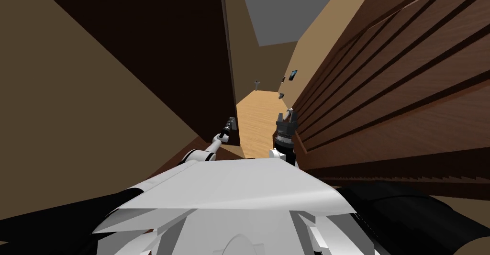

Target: Push the door open

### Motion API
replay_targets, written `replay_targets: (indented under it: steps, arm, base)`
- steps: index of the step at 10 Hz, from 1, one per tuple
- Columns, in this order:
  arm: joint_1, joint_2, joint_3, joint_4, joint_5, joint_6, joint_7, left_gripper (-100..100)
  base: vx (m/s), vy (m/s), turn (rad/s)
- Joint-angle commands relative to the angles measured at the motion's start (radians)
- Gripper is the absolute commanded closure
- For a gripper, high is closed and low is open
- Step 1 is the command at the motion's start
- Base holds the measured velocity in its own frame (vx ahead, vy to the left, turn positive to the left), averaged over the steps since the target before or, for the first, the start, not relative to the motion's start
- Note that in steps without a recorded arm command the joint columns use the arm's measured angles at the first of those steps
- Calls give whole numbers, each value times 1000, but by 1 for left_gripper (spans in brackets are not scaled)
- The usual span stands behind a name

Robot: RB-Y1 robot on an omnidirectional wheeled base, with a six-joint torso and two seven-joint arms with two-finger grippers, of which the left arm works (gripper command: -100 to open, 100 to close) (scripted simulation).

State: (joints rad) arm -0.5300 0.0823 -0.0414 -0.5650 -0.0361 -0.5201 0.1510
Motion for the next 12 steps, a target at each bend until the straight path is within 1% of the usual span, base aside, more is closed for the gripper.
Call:
replay_targets:
  steps: [1,6,12]
  arm:
    - [7,20,23,-9,8,8,-5,100]
    - [11,33,66,-8,24,11,-24,100]
    - [16,47,127,-6,47,16,-51,100]
  base:
    - [104,-80,39]
    - [142,-150,78]
    - [170,-156,70]
